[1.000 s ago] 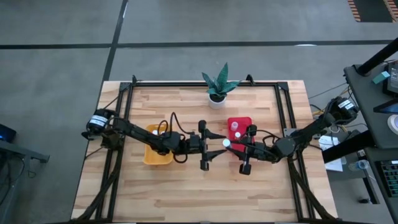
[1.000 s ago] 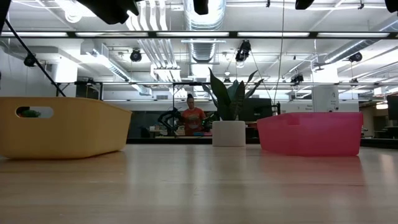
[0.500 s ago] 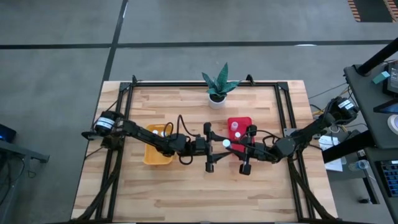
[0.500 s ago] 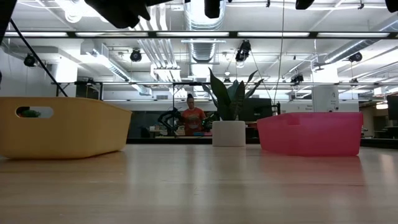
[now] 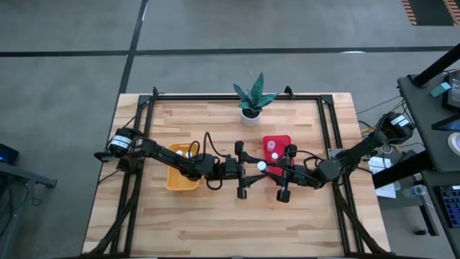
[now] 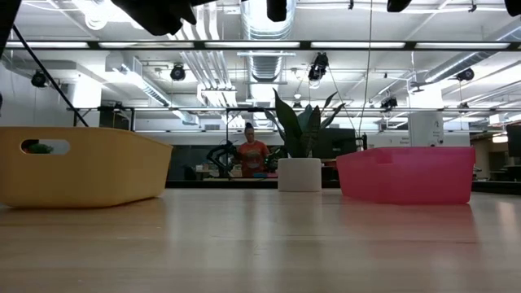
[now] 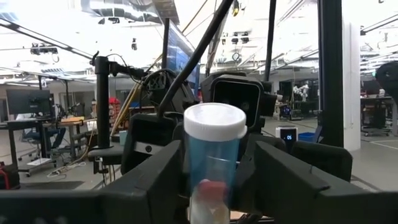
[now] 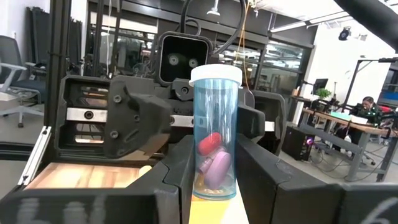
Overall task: Pick and place medicine bottles into bin by pill shape (circle, oval)
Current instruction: Put the blue capsule bottle into the red bin
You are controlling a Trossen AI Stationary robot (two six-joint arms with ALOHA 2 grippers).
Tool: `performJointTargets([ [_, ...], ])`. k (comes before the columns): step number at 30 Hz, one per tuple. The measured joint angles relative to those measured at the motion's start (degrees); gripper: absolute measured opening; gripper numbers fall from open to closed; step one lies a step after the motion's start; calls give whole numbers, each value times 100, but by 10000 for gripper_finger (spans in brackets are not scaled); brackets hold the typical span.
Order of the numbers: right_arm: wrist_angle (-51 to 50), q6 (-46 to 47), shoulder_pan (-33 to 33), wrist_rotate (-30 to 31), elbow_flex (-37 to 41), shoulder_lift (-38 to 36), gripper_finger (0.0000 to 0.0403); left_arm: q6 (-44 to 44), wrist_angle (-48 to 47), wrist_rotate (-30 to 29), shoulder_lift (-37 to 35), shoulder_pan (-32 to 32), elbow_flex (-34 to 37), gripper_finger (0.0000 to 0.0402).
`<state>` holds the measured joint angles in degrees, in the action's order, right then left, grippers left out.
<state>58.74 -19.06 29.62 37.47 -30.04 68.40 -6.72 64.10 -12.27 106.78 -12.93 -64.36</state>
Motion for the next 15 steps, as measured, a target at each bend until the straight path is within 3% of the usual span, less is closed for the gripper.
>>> performJointTargets([
  [9,-2,-10,3,-9,4,0,91,11,0,-7,-9,2,0,123],
  [15,-4,68,3,1,7,0,91,18,4,-11,-11,2,0,102],
])
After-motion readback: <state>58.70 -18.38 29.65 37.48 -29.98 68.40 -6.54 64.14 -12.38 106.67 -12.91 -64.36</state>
